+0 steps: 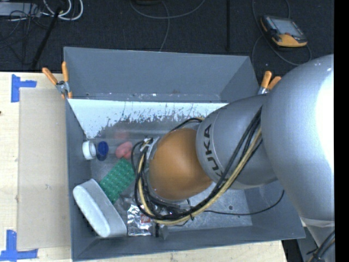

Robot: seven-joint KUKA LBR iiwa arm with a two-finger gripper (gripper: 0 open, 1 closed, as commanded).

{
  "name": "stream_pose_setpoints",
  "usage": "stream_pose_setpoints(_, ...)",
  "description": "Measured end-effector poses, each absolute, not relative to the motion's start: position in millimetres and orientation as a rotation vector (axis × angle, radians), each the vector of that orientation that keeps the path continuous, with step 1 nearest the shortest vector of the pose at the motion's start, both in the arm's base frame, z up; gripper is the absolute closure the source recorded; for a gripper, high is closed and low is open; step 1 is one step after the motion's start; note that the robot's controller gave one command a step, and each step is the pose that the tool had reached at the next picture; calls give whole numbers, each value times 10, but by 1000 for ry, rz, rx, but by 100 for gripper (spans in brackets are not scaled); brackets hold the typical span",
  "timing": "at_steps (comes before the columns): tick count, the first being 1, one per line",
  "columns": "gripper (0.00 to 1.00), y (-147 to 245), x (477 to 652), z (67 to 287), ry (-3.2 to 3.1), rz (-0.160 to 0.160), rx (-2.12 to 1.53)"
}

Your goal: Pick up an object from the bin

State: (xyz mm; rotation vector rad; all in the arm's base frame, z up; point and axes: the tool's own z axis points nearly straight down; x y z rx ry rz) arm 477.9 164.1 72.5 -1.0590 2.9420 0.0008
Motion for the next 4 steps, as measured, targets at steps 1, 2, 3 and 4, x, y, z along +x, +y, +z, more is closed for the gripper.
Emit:
stream_pose_setpoints(1, 100, 1639, 4740, 703, 2956, 2, -1060)
stream_pose_setpoints(2, 0, 1646, 4783, 726, 2942, 3, -1051)
stream_pose_setpoints(3, 100, 1636, 4739, 700, 2958, 2, -1056)
stream_pose_setpoints(4, 100, 1240, 4731, 972, 2997, 0, -941)
